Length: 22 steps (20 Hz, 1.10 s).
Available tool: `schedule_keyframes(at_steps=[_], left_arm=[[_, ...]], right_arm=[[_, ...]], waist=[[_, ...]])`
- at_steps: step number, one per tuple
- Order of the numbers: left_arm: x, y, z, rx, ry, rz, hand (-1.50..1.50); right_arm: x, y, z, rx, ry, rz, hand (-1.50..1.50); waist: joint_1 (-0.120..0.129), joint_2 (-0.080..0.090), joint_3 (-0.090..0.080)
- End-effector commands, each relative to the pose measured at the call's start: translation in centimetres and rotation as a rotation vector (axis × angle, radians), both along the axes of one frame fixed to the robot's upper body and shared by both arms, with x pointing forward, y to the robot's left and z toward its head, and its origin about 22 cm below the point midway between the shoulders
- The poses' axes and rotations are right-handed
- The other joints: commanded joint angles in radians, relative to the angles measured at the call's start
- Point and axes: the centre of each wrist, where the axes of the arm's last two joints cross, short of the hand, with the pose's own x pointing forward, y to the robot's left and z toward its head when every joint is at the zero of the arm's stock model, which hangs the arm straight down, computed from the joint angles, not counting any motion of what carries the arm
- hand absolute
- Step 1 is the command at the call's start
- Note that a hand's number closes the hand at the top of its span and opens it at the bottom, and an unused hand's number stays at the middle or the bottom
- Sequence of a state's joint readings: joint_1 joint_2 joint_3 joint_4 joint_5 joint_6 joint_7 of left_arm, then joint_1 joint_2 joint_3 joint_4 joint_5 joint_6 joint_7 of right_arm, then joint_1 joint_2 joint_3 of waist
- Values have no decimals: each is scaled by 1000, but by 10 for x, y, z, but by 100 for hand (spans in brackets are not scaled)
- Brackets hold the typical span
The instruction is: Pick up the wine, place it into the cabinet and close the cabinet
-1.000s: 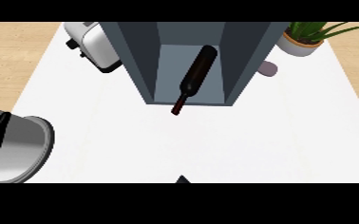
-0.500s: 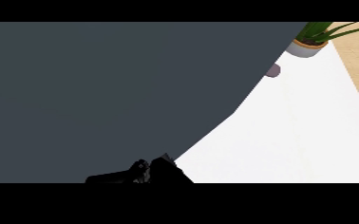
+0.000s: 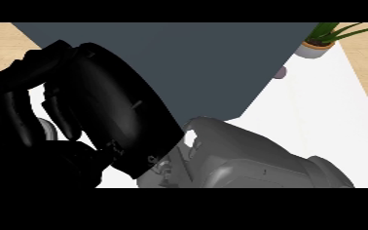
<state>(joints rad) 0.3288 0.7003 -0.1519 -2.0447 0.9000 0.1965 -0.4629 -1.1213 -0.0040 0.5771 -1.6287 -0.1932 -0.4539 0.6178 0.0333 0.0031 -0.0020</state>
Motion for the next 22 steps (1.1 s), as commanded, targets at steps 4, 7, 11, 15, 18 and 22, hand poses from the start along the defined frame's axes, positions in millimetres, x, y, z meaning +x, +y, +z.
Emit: schedule_keyframes(at_steps=[4,7,11,15,18,22], left_arm=[[3,6,-1,17,-13,12,-150],[3,21,-10,9,-5,20,-150],[10,10,-4,13,-3,36,-150],[5,4,-4,15,-6,17,-150],[0,-1,-6,21,1,14,-150],[12,-7,2,7,-24,15,-150]], right_arm=[[58,11,4,-35,-44,-122,150],[82,-8,-6,-18,-1,-121,150],[113,-27,-6,-27,12,-137,150],[126,-40,-12,-55,-8,-161,150],[139,-51,-21,-52,-8,-184,150],[145,-49,-29,-82,-61,-208,150]], waist=[[-7,0,1],[-16,0,1],[-17,3,1],[-18,2,1],[-10,6,1],[-27,14,1]])
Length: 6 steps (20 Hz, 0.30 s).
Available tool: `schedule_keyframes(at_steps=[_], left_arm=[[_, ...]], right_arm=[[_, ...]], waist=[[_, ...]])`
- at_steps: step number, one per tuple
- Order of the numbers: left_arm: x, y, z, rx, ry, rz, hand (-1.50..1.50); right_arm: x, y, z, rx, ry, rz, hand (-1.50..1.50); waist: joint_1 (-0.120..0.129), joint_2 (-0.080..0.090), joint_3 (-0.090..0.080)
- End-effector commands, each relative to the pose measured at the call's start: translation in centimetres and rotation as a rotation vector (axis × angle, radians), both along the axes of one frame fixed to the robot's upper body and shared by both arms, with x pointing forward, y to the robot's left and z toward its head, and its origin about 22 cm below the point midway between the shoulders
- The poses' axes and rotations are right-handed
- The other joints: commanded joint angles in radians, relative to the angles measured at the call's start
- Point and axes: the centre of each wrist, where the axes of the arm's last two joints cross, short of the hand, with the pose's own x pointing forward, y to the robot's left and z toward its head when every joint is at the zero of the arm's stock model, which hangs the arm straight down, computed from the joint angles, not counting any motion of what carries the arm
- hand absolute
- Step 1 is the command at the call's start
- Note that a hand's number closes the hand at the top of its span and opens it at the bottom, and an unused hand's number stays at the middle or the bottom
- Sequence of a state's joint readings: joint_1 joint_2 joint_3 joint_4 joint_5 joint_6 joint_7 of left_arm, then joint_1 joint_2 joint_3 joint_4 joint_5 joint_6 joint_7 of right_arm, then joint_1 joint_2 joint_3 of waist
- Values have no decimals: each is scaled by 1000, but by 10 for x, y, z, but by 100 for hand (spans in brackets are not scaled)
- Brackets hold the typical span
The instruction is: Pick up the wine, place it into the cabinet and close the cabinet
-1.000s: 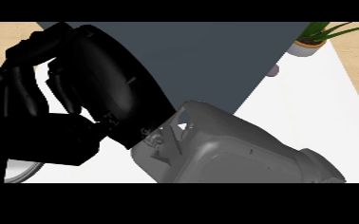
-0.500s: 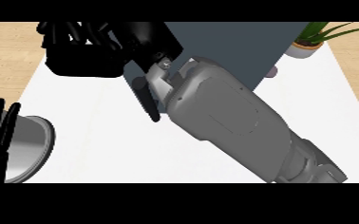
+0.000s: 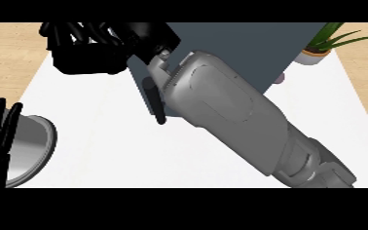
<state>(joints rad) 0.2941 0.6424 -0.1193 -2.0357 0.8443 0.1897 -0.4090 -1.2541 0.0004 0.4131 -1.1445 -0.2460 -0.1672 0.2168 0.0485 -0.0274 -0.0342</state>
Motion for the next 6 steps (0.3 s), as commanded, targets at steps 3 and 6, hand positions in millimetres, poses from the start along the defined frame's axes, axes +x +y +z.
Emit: schedule_keyframes(at_steps=[3,6], left_arm=[[3,-1,2,5,-3,5,-150],[1,-4,0,-9,13,-9,-150]], right_arm=[[53,-59,-20,-30,21,-250,150],[55,-53,-22,-53,38,-241,150]], waist=[[-35,42,33],[-33,40,32]])
